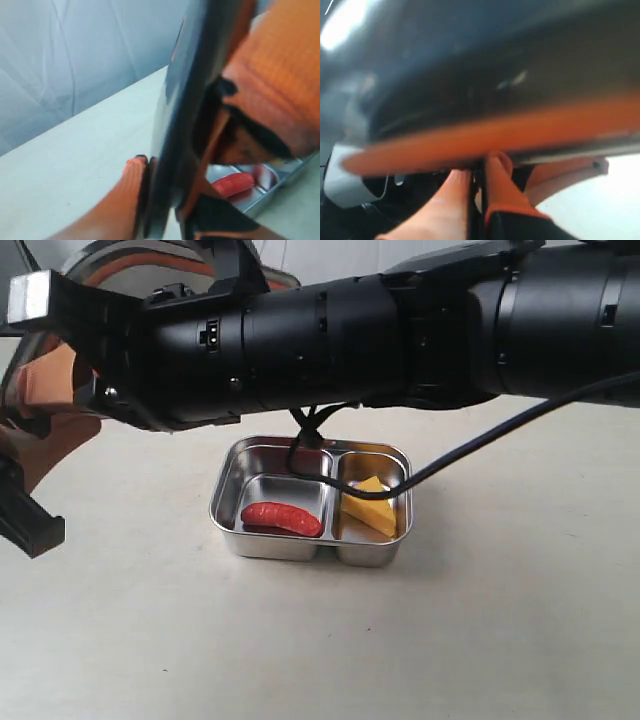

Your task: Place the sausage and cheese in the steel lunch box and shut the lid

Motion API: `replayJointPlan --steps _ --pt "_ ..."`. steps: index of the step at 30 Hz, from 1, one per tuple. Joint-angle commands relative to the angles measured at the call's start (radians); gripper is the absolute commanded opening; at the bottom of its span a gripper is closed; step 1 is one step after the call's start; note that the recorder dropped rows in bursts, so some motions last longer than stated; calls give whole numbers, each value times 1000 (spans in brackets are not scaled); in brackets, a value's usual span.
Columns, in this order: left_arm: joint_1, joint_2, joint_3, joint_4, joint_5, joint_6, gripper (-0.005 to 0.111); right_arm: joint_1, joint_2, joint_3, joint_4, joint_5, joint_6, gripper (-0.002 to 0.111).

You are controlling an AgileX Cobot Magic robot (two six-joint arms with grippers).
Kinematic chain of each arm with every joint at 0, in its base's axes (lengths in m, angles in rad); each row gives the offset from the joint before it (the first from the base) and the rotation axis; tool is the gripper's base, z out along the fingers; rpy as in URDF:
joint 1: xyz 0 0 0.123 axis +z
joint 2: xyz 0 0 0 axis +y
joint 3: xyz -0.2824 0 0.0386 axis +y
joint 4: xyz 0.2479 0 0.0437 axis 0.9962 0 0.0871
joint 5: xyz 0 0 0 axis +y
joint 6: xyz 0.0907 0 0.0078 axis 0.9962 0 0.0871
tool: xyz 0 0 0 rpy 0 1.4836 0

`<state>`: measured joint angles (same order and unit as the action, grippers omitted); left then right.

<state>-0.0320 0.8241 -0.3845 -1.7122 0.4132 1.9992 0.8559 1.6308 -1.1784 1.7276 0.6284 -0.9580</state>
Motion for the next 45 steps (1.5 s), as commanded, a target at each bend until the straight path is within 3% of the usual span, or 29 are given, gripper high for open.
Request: replayJointPlan --steps 1,9,16,20,30,39,45 --pt "-2 3 -39 -32 -126 6 0 22 -12 -4 -37 135 13 -1" --pt "-2 3 -54 -32 -192 26 0 1 -12 -4 -78 143 15 -1" --pt "-2 3 -54 -1 -340 26 0 -167 -30 -4 -222 136 234 -1" --pt "-2 3 -54 4 -342 26 0 -241 -30 -4 -285 115 254 -1" --pt "-2 102 -54 32 -372 26 0 -237 -30 -4 -362 -67 191 -1" --pt "-2 225 -54 30 -319 23 0 -237 -30 -4 -292 -84 203 -1" --pt "-102 282 -68 49 -395 24 0 -237 19 -4 -74 -13 265 1"
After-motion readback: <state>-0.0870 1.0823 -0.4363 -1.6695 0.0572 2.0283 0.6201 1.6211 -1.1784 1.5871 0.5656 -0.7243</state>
